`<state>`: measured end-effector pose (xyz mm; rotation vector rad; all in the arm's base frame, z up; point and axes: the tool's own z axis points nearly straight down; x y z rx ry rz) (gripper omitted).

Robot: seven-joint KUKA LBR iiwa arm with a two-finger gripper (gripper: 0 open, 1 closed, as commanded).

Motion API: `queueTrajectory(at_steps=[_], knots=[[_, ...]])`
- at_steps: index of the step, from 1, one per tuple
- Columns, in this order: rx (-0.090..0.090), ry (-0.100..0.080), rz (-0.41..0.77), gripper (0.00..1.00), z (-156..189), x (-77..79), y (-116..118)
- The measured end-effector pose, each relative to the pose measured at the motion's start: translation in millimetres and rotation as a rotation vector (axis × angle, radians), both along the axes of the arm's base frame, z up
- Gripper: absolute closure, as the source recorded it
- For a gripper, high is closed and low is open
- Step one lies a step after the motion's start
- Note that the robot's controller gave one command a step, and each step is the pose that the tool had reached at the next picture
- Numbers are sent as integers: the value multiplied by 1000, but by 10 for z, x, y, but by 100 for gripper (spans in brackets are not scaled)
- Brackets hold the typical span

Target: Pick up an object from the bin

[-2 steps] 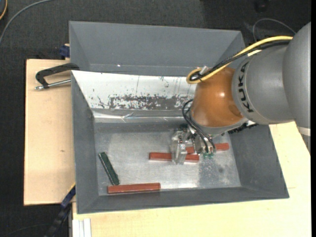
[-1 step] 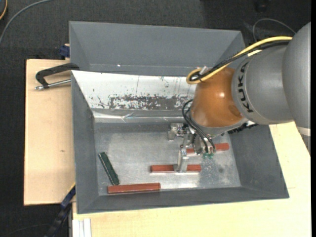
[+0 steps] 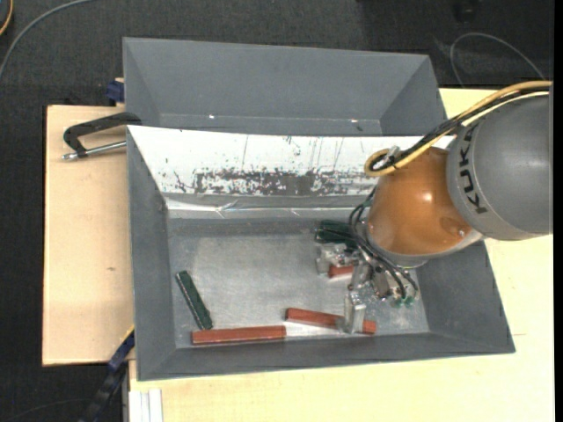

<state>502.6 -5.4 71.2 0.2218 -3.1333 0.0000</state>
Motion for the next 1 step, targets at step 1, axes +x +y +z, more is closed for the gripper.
queueTrajectory(at_steps=[1], knots=[[-2, 2, -50, 0, -7, 778, -921]])
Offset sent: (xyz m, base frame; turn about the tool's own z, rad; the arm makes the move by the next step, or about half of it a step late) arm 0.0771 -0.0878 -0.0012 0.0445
